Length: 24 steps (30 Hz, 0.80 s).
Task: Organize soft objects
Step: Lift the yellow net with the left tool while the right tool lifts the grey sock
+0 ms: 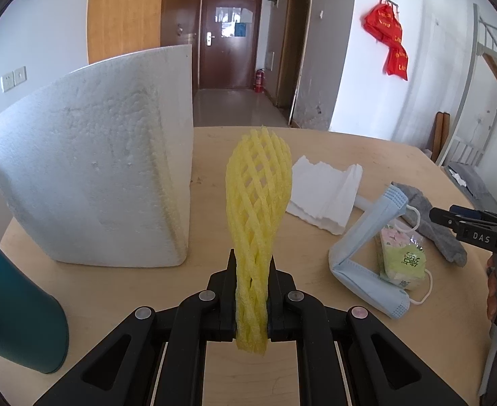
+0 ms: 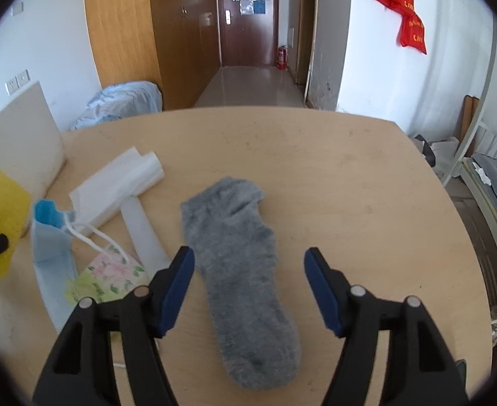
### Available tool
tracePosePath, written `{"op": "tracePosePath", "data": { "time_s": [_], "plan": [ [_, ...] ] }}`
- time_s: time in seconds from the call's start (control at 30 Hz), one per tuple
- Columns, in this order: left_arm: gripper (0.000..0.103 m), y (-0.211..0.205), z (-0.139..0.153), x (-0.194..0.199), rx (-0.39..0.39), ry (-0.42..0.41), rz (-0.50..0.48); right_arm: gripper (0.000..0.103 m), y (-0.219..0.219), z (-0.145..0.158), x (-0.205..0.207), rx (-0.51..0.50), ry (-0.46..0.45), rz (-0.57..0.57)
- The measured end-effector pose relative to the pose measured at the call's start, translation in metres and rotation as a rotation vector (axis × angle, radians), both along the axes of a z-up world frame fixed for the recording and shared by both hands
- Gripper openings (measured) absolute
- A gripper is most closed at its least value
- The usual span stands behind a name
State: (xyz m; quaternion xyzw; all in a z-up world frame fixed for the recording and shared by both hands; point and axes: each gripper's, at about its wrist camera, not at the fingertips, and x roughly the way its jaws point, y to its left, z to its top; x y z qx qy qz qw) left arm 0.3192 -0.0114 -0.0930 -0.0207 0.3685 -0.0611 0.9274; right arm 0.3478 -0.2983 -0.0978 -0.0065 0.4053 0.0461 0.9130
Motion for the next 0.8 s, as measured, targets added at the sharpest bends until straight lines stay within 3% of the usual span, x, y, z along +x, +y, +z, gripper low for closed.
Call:
{"op": "tracePosePath", "data": {
  "time_s": [0.33, 0.47, 0.57, 0.63, 0.7, 0.8],
  "plan": [
    [0.012, 0.003, 0.003, -0.004, -0.011, -0.011, -0.007, 0.071, 0.003, -0.013, 0.006, -0.093, 0.057, -0.034],
    [0.012, 0.002, 0.002, -0.005, -0.010, -0.012, -0.011, 0.058, 0.005, -0.019, 0.006, -0.087, 0.084, -0.013],
    [0.012, 0.003, 0.002, -0.005, -0.011, -0.010, -0.011, 0.040, 0.005, -0.019, 0.004, -0.071, 0.086, 0.001],
    [0.012, 0.003, 0.002, -0.005, -0.012, -0.010, -0.013, 0.034, 0.005, -0.019, 0.003, -0.053, 0.090, 0.012],
    [0.012, 0.003, 0.003, -0.006, -0.012, -0.011, -0.016, 0.018, 0.007, -0.019, 0.001, -0.054, 0.088, 0.021],
    [0.012, 0.003, 0.003, -0.006, -0.012, -0.012, -0.015, 0.012, 0.007, -0.019, 0.000, -0.043, 0.091, 0.022]
  ]
}}
